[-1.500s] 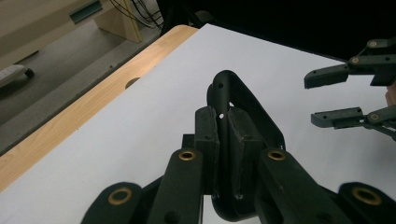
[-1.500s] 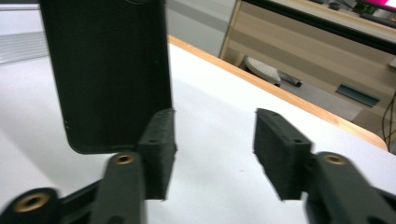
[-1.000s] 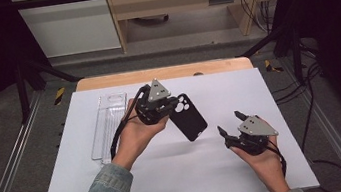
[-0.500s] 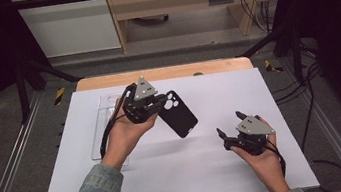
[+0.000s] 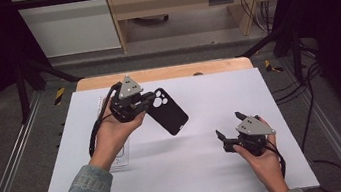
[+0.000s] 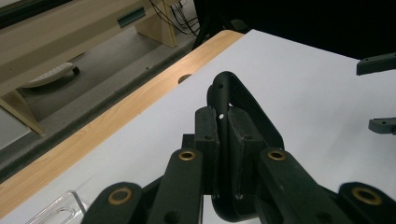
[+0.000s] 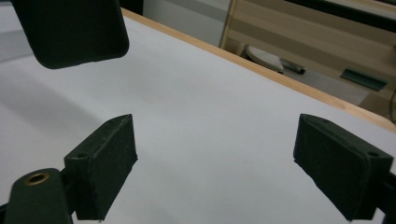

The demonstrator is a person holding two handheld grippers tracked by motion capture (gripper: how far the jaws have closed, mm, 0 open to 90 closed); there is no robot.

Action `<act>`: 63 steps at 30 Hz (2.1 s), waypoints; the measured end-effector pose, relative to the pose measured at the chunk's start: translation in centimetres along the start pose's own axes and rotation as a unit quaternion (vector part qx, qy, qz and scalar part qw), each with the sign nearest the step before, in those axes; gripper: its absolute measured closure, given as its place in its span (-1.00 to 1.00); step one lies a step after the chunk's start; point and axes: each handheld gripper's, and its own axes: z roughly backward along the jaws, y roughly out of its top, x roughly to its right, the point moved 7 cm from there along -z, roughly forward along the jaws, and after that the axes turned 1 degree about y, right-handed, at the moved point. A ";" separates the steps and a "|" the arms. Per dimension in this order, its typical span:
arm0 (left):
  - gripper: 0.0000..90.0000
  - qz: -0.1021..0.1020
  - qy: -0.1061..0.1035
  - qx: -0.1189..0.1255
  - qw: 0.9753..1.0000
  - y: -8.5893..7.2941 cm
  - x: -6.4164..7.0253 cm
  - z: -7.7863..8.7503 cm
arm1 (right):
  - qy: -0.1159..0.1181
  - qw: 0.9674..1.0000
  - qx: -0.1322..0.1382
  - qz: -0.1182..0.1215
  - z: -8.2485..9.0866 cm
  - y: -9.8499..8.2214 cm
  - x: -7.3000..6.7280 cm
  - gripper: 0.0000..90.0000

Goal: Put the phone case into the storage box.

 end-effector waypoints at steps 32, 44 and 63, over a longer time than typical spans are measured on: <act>0.84 -0.003 0.035 0.021 0.999 -0.2 -2.7 3.0 | -0.017 0.999 0.033 0.021 -0.1 0.0 0.2 -0.63; 0.84 -0.001 0.045 0.027 0.999 0.0 -3.4 3.9 | -0.023 0.998 0.035 0.036 -0.2 0.0 0.2 -0.63; 0.84 -0.014 0.059 0.020 0.998 0.4 -4.3 5.1 | -0.027 0.999 0.031 0.036 -0.3 -0.3 0.4 -0.72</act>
